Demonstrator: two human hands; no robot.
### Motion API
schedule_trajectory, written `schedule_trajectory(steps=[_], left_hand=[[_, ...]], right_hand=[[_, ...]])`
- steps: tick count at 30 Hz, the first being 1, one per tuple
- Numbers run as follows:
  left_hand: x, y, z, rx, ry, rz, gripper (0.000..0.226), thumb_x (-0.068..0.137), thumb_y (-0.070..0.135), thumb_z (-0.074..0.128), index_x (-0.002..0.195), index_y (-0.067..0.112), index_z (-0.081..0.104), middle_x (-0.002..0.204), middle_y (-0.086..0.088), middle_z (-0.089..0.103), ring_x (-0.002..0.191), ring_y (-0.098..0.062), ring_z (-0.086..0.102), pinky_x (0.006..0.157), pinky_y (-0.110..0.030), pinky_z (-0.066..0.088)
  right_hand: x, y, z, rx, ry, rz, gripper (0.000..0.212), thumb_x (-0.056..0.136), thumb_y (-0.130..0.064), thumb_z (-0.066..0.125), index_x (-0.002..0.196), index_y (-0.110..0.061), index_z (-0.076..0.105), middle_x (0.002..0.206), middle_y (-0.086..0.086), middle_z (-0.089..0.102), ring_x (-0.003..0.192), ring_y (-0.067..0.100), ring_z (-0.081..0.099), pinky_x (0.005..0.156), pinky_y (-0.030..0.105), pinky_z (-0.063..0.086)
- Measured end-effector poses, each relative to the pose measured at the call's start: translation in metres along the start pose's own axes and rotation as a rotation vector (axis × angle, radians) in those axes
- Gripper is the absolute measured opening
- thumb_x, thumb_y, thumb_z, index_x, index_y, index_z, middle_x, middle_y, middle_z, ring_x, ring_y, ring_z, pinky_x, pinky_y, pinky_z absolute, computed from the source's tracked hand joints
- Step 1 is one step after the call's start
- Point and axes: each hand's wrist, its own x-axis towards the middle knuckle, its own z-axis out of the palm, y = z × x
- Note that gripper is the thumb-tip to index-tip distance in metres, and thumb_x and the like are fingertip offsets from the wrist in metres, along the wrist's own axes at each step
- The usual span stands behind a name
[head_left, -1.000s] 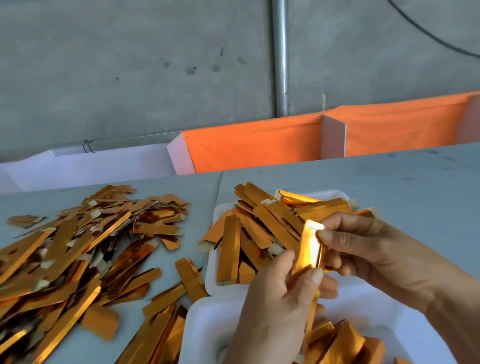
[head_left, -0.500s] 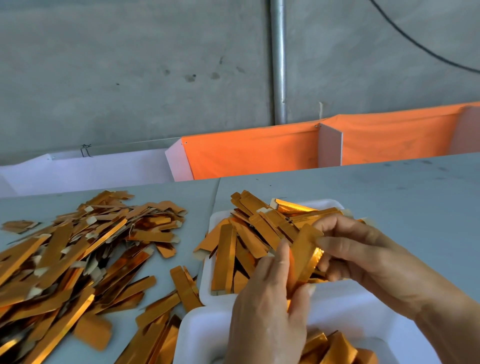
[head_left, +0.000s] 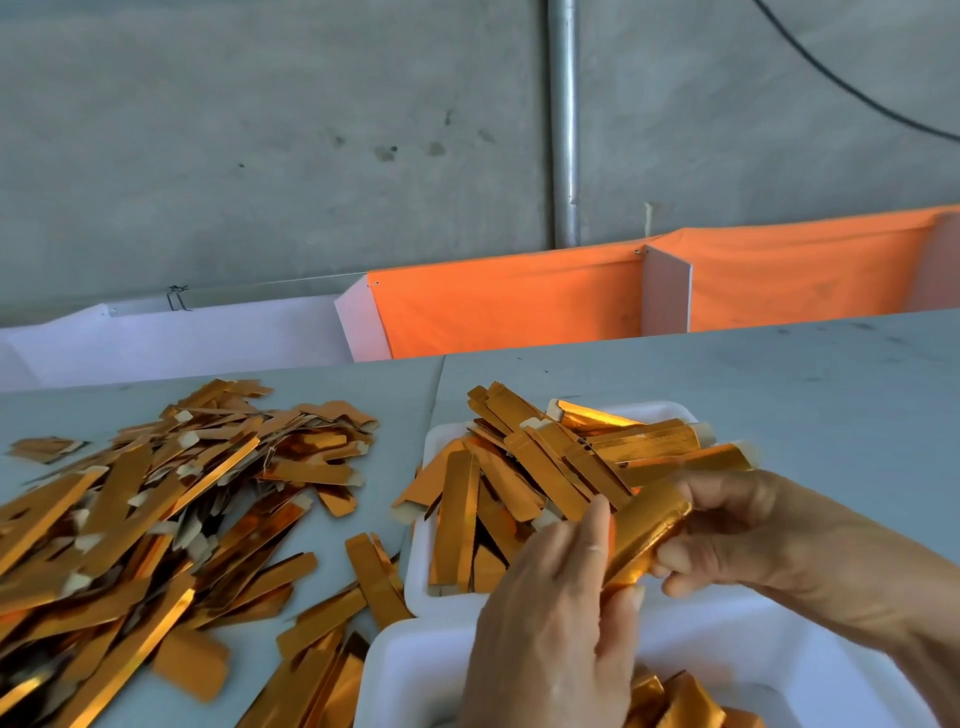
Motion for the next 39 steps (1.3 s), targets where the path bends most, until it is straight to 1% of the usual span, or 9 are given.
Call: schedule_trajectory(steps=[5,10,15,24,28,31,34,37,39], left_hand=[[-0.004,0.001,-0.001,0.035,-0.047,0.05,0.081,0.068,0.064,-0.009,0.146,0.042,-0.006,0.137,0.022,0.024,0.12,0.004,0.031,0.089,-0.007,0.027],[-0.002,0.006,-0.002,0.008,-0.064,0.081,0.054,0.096,0.052,0.012,0.147,0.039,-0.002,0.135,0.019,0.032,0.108,0.0,0.044,0.086,-0.014,0.037],[-0.001,0.005,-0.006,-0.165,-0.047,0.051,0.063,0.082,0.058,0.01,0.144,0.046,0.013,0.117,0.023,0.045,0.088,0.002,0.052,0.077,-0.009,0.042],[-0.002,0.006,-0.007,-0.546,0.001,-0.108,0.033,0.082,0.058,0.039,0.112,0.068,0.048,0.08,0.01,0.063,0.051,-0.003,0.055,0.052,-0.01,0.04],[-0.003,0.005,-0.01,-0.759,-0.112,-0.183,0.033,0.078,0.058,0.049,0.109,0.066,0.053,0.085,-0.005,0.071,0.046,-0.01,0.05,0.046,-0.02,0.042],[-0.002,0.005,-0.011,-0.844,-0.168,-0.223,0.032,0.079,0.057,0.048,0.11,0.059,0.058,0.09,0.008,0.072,0.049,-0.013,0.054,0.044,-0.023,0.043],[-0.001,0.008,-0.009,-0.682,-0.141,-0.235,0.044,0.085,0.059,0.032,0.12,0.047,0.055,0.074,0.019,0.068,0.047,-0.004,0.055,0.048,-0.02,0.046],[-0.002,0.007,-0.005,-0.17,0.021,-0.091,0.059,0.086,0.06,0.018,0.141,0.045,0.03,0.103,0.022,0.061,0.083,0.004,0.06,0.072,-0.015,0.049],[0.001,0.005,-0.005,0.123,0.127,0.018,0.054,0.091,0.052,0.029,0.139,0.033,0.044,0.108,0.019,0.062,0.087,0.003,0.062,0.066,-0.01,0.05]], right_hand=[[0.004,0.004,0.001,0.014,-0.044,-0.009,0.041,0.068,-0.04,0.084,0.098,-0.014,0.074,0.093,0.005,0.072,0.092,0.019,0.068,0.074,0.025,0.055],[0.006,0.011,0.005,0.072,-0.008,-0.002,0.047,0.069,-0.04,0.083,0.098,-0.005,0.07,0.092,0.017,0.071,0.089,0.025,0.069,0.072,0.025,0.054],[0.006,0.011,0.008,0.147,0.049,-0.045,0.037,0.072,-0.041,0.079,0.086,-0.007,0.07,0.085,0.011,0.069,0.085,0.02,0.066,0.079,0.035,0.055],[0.002,-0.002,0.013,0.146,0.106,-0.078,0.029,0.072,-0.037,0.072,0.076,-0.008,0.069,0.081,0.006,0.067,0.075,0.011,0.063,0.063,0.02,0.049],[0.0,-0.007,0.015,0.11,0.159,-0.084,0.024,0.079,-0.031,0.073,0.067,-0.011,0.07,0.09,0.008,0.067,0.069,0.01,0.058,0.056,0.019,0.046],[0.0,-0.008,0.016,0.111,0.176,-0.078,0.021,0.078,-0.025,0.073,0.067,-0.008,0.069,0.075,0.011,0.062,0.063,0.012,0.055,0.055,0.019,0.045],[0.002,-0.009,0.022,0.11,0.235,-0.047,0.021,0.072,-0.029,0.068,0.066,-0.009,0.068,0.067,0.009,0.06,0.06,0.012,0.055,0.055,0.019,0.046],[0.006,-0.008,0.029,0.058,0.315,-0.009,0.019,0.078,-0.024,0.065,0.061,-0.013,0.066,0.06,0.003,0.06,0.057,0.01,0.055,0.054,0.017,0.045],[0.009,-0.005,0.032,0.011,0.384,0.013,0.029,0.085,-0.017,0.063,0.057,-0.017,0.065,0.058,0.003,0.059,0.055,0.01,0.055,0.054,0.016,0.046]])
